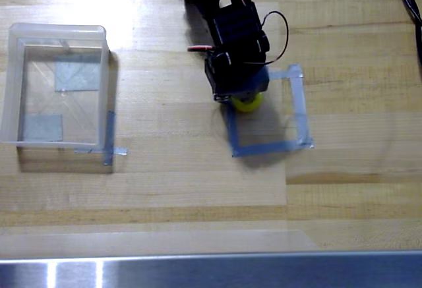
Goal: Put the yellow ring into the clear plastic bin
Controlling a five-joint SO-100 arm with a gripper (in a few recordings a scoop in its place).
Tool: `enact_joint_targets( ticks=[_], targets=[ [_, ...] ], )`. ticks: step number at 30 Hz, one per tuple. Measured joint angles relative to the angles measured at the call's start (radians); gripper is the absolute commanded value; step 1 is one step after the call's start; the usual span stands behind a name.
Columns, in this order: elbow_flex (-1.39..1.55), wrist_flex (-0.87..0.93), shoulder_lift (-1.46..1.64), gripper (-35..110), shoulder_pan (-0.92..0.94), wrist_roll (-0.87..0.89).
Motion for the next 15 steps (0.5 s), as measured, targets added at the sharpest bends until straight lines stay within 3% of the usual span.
enact_joint_targets(
  ticks=[15],
  targets=[
    [0.006, 0.015, 0.020, 0, -0.015, -0.011]
  ],
)
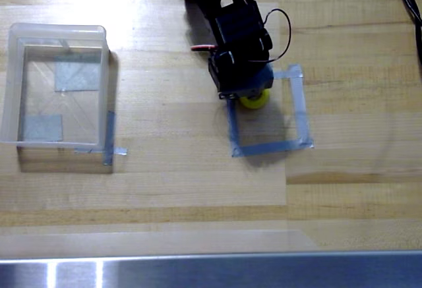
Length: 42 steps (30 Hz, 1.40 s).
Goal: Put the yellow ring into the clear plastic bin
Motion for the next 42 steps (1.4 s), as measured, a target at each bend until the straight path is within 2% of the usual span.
enact_joint_targets(
  ticks=[4, 8, 13, 18, 21, 26, 33, 42],
  targets=[
    [0.005, 0.100, 0.084, 0, 0.055, -0.008],
    [0.009, 0.175, 0.336, 0, 0.273, -0.071],
    [-0.011, 0.229, 0.541, -1, 0.571, -0.258],
    [-0.071, 0.299, 0.572, -1, 0.811, -0.373],
    [-0.110, 0.322, 0.538, -1, 0.966, -0.403],
    [-0.181, 0.325, 0.453, -1, 1.118, -0.405],
    [-0.279, 0.267, 0.230, -1, 1.216, -0.410],
    [-0.351, 0.161, -0.026, -1, 1.224, -0.408]
  ],
)
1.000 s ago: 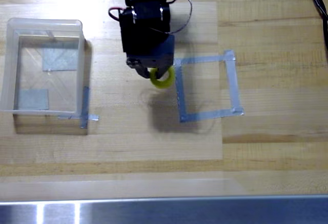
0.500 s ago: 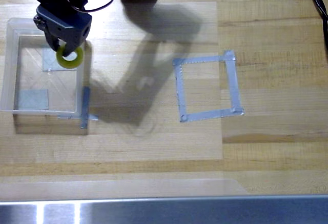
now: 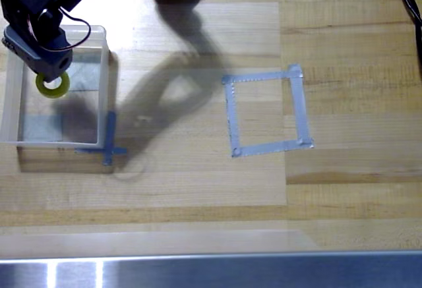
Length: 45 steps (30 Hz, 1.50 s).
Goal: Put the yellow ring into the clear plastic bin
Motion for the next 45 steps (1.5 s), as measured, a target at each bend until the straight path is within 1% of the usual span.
enact_joint_targets(
  ticks=[6, 11, 21, 26, 30, 37, 45],
  targets=[
    [-0.002, -0.072, -0.152, -1, -0.015, 0.000],
    [-0.002, -0.126, -0.221, -1, -0.008, 0.000],
    [-0.003, -0.186, -0.229, 1, 0.000, 0.000],
    [-0.003, -0.186, -0.229, 11, 0.000, -0.008],
    [-0.003, -0.192, -0.229, 16, -0.005, 0.002],
    [-0.008, -0.181, -0.229, 16, -0.017, -0.009],
    [-0.009, -0.057, -0.069, 16, -0.034, -0.009]
  ],
)
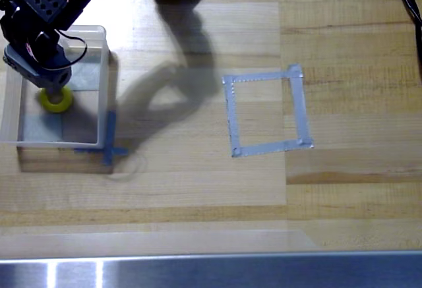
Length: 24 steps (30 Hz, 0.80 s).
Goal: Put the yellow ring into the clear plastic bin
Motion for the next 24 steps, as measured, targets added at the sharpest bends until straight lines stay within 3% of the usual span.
enact_joint_targets(
  ticks=[13, 24],
  targets=[
    [0.058, 0.218, 0.399, 16, -0.354, 0.006],
    [0.534, 0.218, 0.785, 16, -0.672, 0.207]
  ],
)
